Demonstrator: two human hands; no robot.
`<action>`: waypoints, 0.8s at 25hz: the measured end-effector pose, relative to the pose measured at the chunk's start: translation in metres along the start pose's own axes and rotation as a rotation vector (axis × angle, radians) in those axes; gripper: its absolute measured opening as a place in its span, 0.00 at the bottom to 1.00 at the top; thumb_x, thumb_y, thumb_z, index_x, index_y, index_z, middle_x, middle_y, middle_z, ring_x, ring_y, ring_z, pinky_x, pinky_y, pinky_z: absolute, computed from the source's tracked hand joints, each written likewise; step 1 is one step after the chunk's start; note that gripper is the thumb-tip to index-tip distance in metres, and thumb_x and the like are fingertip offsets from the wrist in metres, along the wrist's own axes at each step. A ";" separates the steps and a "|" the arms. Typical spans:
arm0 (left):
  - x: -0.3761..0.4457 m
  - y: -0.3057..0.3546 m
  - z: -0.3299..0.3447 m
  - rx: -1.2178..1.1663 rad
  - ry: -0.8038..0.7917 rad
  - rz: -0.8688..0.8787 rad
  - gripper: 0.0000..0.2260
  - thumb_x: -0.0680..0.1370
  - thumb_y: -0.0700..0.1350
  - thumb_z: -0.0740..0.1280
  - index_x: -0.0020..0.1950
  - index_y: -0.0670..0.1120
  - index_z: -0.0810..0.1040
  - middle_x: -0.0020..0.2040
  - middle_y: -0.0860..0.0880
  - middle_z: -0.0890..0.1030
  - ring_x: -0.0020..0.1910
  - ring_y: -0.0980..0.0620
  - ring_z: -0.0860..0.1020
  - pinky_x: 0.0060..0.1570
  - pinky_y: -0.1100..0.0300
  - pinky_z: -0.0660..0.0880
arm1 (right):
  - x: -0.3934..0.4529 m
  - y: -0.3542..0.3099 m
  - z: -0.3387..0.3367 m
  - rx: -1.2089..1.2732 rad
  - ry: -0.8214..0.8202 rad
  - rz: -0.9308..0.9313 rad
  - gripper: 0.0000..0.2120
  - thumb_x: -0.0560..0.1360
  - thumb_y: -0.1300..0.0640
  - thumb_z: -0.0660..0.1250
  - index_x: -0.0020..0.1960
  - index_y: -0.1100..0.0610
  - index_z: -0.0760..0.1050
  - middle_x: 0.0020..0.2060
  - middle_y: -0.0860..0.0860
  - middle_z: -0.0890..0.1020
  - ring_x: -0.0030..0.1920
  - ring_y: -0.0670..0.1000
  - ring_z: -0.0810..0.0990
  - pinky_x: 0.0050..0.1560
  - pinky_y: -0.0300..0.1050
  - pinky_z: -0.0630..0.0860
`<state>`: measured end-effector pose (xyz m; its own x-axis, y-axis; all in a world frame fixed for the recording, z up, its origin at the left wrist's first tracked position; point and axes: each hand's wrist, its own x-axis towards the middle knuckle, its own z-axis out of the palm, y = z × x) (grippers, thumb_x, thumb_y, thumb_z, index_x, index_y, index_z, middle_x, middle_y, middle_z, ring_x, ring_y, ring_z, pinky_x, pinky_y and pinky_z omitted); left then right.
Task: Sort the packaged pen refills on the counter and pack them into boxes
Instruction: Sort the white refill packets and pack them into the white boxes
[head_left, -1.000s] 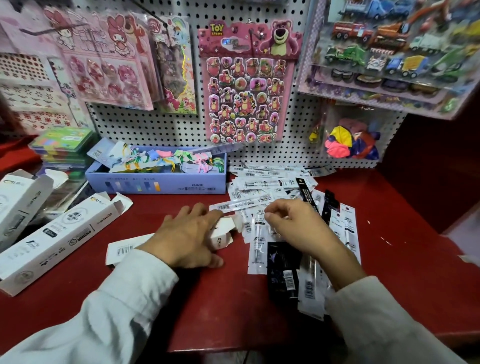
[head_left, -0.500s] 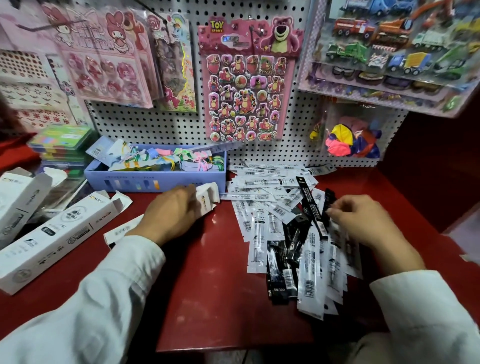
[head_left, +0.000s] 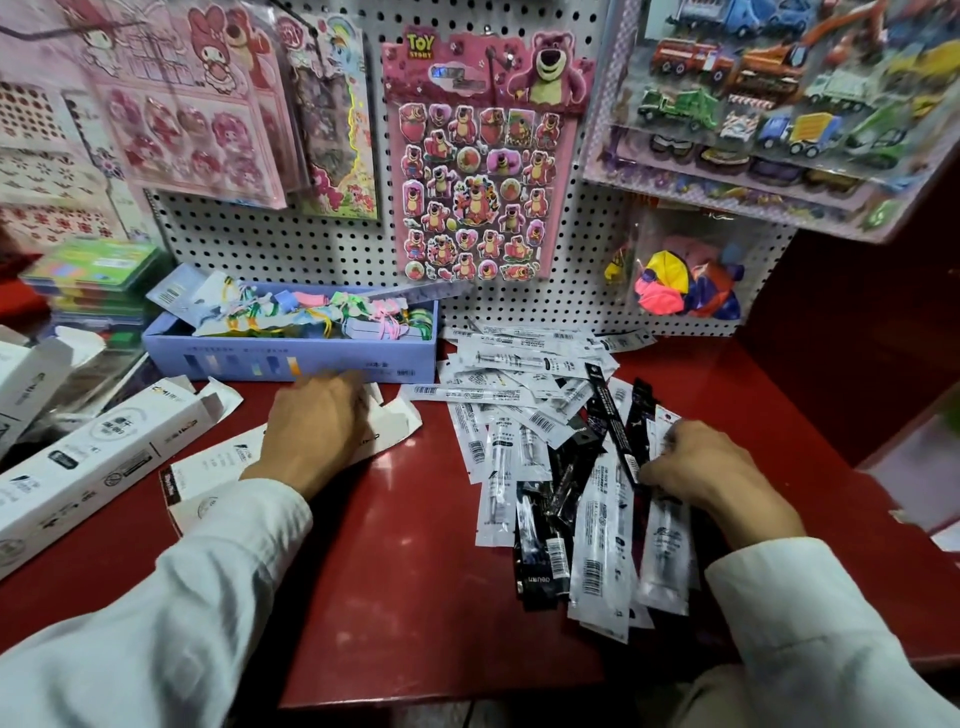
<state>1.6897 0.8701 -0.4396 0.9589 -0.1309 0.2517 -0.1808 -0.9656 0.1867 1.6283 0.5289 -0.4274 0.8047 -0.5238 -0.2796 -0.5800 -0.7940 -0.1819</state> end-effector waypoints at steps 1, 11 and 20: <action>-0.001 0.003 -0.003 0.012 0.050 0.044 0.11 0.76 0.41 0.65 0.56 0.42 0.79 0.53 0.39 0.80 0.50 0.36 0.78 0.46 0.45 0.74 | 0.001 -0.001 0.001 0.002 0.006 -0.002 0.24 0.66 0.51 0.74 0.60 0.55 0.74 0.58 0.57 0.79 0.57 0.60 0.79 0.55 0.50 0.77; -0.037 0.087 0.041 0.006 -0.251 0.328 0.41 0.73 0.75 0.47 0.76 0.49 0.61 0.75 0.47 0.67 0.74 0.45 0.63 0.76 0.44 0.49 | 0.013 0.012 0.007 0.338 0.091 -0.034 0.11 0.74 0.64 0.63 0.57 0.63 0.71 0.59 0.64 0.78 0.59 0.63 0.77 0.47 0.45 0.69; -0.042 0.105 0.022 -0.348 -0.040 0.297 0.19 0.77 0.60 0.62 0.62 0.51 0.76 0.55 0.50 0.82 0.53 0.48 0.79 0.52 0.53 0.75 | -0.002 -0.002 -0.005 1.482 0.035 0.007 0.20 0.74 0.75 0.54 0.61 0.58 0.68 0.42 0.58 0.79 0.30 0.52 0.77 0.22 0.42 0.74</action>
<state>1.6355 0.7694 -0.4514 0.8610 -0.4056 0.3069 -0.5051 -0.7529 0.4220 1.6287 0.5298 -0.4218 0.7914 -0.5505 -0.2658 -0.1637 0.2281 -0.9598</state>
